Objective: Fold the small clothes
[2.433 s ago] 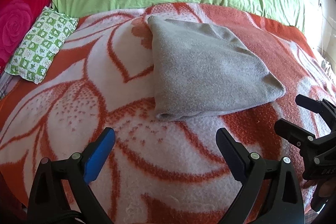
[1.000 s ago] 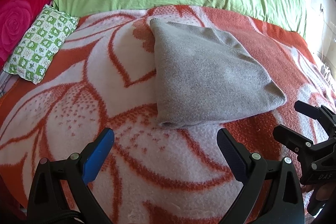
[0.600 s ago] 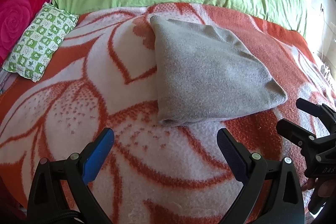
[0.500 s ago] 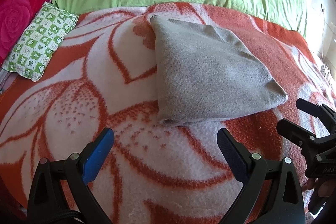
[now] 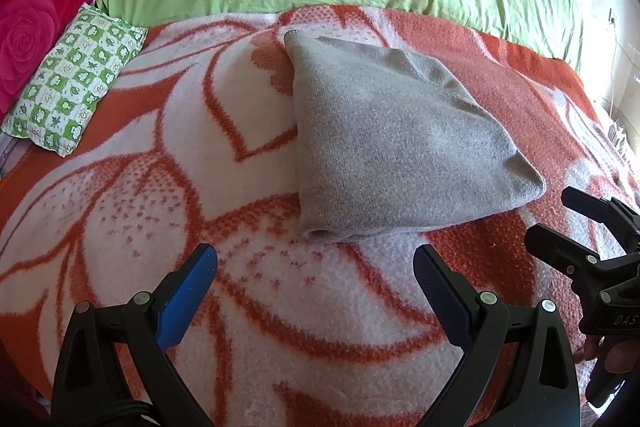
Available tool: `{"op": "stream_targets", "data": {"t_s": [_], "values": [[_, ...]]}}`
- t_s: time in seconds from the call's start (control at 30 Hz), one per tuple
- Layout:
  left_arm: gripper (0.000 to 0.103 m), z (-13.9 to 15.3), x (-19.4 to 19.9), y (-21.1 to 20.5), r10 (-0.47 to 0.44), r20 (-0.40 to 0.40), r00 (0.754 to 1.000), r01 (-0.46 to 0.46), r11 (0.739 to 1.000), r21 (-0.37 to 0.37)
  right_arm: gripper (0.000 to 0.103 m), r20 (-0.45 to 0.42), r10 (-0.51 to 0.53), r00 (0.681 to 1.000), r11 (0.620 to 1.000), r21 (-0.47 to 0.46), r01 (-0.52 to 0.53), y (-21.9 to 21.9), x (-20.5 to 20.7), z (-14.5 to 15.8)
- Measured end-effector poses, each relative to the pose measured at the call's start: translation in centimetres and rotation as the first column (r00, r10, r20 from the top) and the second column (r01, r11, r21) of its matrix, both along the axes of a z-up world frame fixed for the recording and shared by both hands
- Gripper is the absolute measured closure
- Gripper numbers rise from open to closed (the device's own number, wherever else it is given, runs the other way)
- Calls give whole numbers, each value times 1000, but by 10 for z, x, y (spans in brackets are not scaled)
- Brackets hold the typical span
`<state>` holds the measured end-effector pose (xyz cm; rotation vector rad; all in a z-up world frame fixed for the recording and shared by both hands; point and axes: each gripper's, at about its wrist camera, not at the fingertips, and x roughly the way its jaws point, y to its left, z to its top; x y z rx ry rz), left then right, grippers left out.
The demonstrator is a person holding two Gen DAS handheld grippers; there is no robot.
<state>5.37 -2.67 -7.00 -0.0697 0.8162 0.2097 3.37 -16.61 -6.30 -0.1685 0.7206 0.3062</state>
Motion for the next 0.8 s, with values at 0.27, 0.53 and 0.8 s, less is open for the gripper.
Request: {"op": "stream_targets", "data": {"t_s": [0.27, 0.53, 0.8], "values": [[4, 1, -2, -1, 1, 9, 1000, 0, 1000, -5, 0, 0, 3, 1000, 1000, 1, -3, 1, 1, 0], [4, 1, -2, -1, 0, 3, 1000, 0, 1000, -12, 0, -2, 8, 1000, 1000, 3, -8, 4, 3, 2], [4, 1, -2, 0, 2, -2, 1000, -2, 1000, -18, 0, 1, 16, 1000, 1000, 6, -16, 7, 2, 5]]}}
